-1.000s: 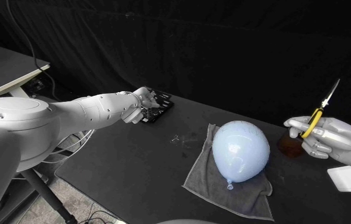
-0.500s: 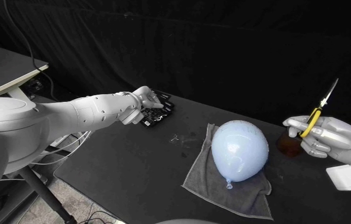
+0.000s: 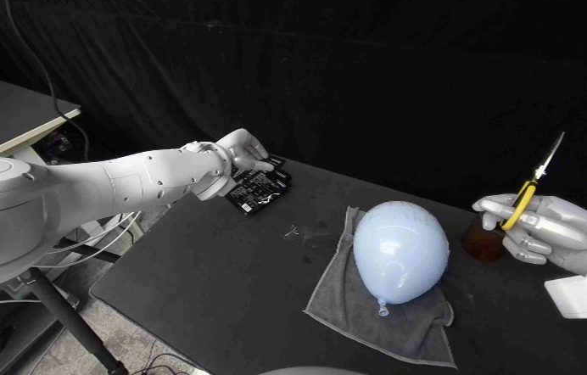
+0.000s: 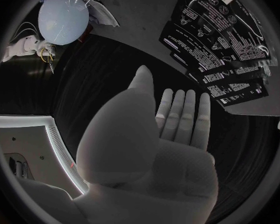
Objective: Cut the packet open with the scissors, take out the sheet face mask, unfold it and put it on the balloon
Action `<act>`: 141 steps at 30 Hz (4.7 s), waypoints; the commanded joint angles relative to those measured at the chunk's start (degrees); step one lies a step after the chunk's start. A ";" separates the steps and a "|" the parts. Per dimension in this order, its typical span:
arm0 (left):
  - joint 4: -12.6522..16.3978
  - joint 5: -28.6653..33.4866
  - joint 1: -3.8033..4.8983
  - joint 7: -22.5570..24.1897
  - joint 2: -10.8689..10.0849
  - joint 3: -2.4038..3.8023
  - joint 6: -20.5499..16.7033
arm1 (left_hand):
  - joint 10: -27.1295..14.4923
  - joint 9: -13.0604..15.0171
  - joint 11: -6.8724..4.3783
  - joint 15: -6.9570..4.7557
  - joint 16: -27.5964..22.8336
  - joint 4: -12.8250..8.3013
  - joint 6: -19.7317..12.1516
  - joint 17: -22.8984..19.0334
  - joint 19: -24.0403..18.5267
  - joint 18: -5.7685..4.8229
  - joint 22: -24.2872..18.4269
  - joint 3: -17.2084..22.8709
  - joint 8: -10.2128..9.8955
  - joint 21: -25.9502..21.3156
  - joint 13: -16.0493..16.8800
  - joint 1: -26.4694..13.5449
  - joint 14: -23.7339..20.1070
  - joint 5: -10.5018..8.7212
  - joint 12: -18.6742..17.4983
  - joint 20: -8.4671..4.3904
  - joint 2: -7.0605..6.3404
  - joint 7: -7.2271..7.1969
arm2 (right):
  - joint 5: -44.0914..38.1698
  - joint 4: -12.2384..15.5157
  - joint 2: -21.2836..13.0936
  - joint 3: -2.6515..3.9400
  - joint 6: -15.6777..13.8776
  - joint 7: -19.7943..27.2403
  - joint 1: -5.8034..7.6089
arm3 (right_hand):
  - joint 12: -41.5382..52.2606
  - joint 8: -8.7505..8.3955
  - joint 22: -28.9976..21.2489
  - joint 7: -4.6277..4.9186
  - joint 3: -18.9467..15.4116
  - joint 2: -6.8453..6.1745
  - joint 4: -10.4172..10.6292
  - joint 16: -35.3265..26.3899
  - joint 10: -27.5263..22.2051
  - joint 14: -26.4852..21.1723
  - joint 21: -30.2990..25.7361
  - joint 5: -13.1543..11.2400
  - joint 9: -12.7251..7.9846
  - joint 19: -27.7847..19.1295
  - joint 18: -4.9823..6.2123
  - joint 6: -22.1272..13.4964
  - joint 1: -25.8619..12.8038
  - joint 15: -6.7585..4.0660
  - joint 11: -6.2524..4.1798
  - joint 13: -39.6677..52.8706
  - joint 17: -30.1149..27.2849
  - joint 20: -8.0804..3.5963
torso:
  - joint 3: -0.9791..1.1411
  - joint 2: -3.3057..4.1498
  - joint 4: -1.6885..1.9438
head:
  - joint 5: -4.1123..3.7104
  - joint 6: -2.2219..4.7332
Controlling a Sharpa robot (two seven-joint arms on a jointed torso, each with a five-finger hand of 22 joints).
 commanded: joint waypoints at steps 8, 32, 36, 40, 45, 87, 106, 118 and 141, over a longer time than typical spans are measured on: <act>0.11 -11.39 -1.72 -9.32 2.09 -0.29 -3.19 | -8.08 -2.26 2.51 2.54 -3.76 0.28 -11.67 -3.00 -21.36 -3.37 -1.96 -9.88 -4.32 -4.72 -0.22 -3.94 -15.18 0.32 -0.45 0.26 -4.80 2.83 | -0.64 0.02 0.07 0.05 0.60 0.54 -0.08 | 32.30 0.22 5.34 -0.46 -0.02 0.24 -0.30 0.14 12.90 1.32 -0.37 0.18 0.10 -0.08 0.10 -0.08 0.60 -0.45 -5.83 0.05 0.08 -0.11 | -0.04 0.03 -0.07 | 0.12 -0.35; -0.75 -18.43 -6.49 -14.98 4.86 -0.33 -5.88 | -29.83 -6.64 0.13 1.16 -4.39 0.29 -28.82 -6.74 -30.30 -3.37 -2.34 -10.36 -9.97 -5.05 -0.87 -5.28 -32.78 0.27 -0.80 0.38 -5.33 0.68 | -0.90 0.01 -0.04 0.05 0.49 0.54 -0.13 | 32.30 0.22 5.34 -0.46 -0.02 0.24 -0.30 0.14 12.90 1.32 -0.37 0.18 0.10 -0.08 0.10 -0.08 0.60 -0.45 -5.83 0.05 0.08 -0.11 | -0.09 0.02 0.03 | -0.03 -0.57; -1.43 -18.65 -7.34 -15.48 5.45 -0.31 -5.97 | -29.31 -6.43 0.71 1.28 -4.29 0.29 -28.24 -6.65 -29.78 -3.29 -2.24 -10.37 -9.73 -4.92 -0.78 -5.52 -32.41 0.27 -0.59 0.31 -5.32 1.52 | -0.93 0.06 -0.13 0.05 0.48 0.52 -0.13 | 32.30 0.22 5.34 -0.46 -0.02 0.24 -0.30 0.14 12.90 1.32 -0.37 0.18 0.10 -0.08 0.10 -0.08 0.60 -0.45 -5.83 0.05 0.08 -0.11 | -0.12 0.01 -0.03 | -0.13 -0.56; -2.38 -18.74 -7.75 -15.58 5.85 -0.29 -6.70 | -28.90 -6.26 1.01 1.43 -4.15 0.29 -27.75 -6.50 -29.20 -3.13 -2.14 -10.24 -9.55 -4.80 -0.72 -5.36 -31.80 0.31 -0.43 0.14 -5.31 1.82 | -0.96 0.10 -0.25 0.05 0.45 0.50 -0.14 | 32.30 0.22 5.34 -0.46 -0.02 0.24 -0.30 0.14 12.90 1.32 -0.37 0.18 0.10 -0.08 0.10 -0.08 0.60 -0.45 -5.83 0.05 0.08 -0.11 | -0.10 -0.01 -0.01 | -0.17 -0.64; -3.36 -18.80 -7.93 -15.60 6.04 -0.26 -7.00 | -28.51 -6.14 1.29 1.74 -4.05 0.30 -27.41 -6.42 -28.99 -2.79 -2.10 -10.16 -9.39 -4.73 -0.68 -4.95 -31.46 0.32 -0.27 -0.10 -5.28 2.15 | -0.98 0.15 -0.35 0.05 0.44 0.49 -0.15 | 32.38 0.28 5.29 -0.46 -0.04 0.25 -0.36 0.12 12.85 1.31 -0.44 0.18 0.13 -0.12 0.12 -0.06 0.68 -0.45 -5.83 0.28 0.02 -0.12 | -0.08 0.02 -0.01 | -0.38 -0.67; -2.21 -16.19 -8.02 -15.59 5.68 -0.25 -5.08 | -22.60 -3.27 2.99 2.93 -1.16 0.35 -18.55 -4.16 -24.46 0.26 -1.34 -8.11 -5.67 -3.24 -0.48 -2.74 -21.46 0.51 1.32 -0.01 -4.65 4.08 | -1.43 0.17 -0.55 0.05 0.41 0.57 -0.20 | 32.73 0.37 5.42 -0.49 -0.06 0.27 -0.40 0.20 12.89 1.34 -0.33 0.19 0.18 -0.03 0.08 0.04 0.71 -0.46 -5.84 0.73 0.22 -0.12 | -0.08 0.01 0.02 | -0.44 -0.85; 1.84 -12.80 -8.03 -14.83 3.96 -0.24 -3.94 | -21.84 0.04 2.67 2.79 -1.14 0.31 -7.80 -3.91 -23.84 0.38 -1.44 -2.27 -0.95 -3.03 -0.76 -1.73 -19.99 0.41 0.24 0.02 -1.88 2.97 | -1.66 -0.03 -0.51 0.05 0.37 0.60 -0.24 | 32.73 0.37 5.42 -0.49 -0.06 0.27 -0.40 0.20 12.89 1.34 -0.33 0.19 0.18 -0.03 0.08 0.04 0.71 -0.46 -5.84 0.73 0.22 -0.12 | -0.09 0.01 0.03 | -0.43 -1.14; 2.78 -11.42 -8.04 -14.31 3.35 -0.24 -3.63 | -18.37 0.80 2.08 2.47 -1.26 0.01 -3.72 -3.70 -23.31 0.64 -1.53 8.44 0.87 -2.90 -0.61 -1.24 -18.54 0.09 -0.49 0.04 6.14 1.89 | -1.67 -0.08 -0.51 0.05 0.32 0.60 -0.26 | 32.73 0.37 5.42 -0.49 -0.06 0.27 -0.40 0.20 12.89 1.34 -0.33 0.19 0.18 -0.03 0.08 0.04 0.71 -0.46 -5.84 0.73 0.22 -0.12 | -0.06 0.00 -0.02 | -0.43 -1.23; 5.21 -6.65 -7.61 -10.07 1.81 0.23 -2.48 | -8.51 0.70 0.18 0.90 0.48 -0.87 2.03 -2.09 -16.20 -0.40 -0.52 19.41 2.51 -0.62 0.14 1.52 -10.15 0.19 0.78 0.22 13.56 0.44 | -1.68 -0.59 -0.29 0.05 0.32 0.57 -0.41 | 32.89 0.43 5.44 -0.49 -0.09 0.29 -0.43 0.20 12.87 1.35 -0.35 0.19 0.22 -0.03 0.08 0.01 0.74 -0.47 -5.85 1.12 0.20 -0.14 | -0.06 -0.03 0.00 | -0.77 -1.09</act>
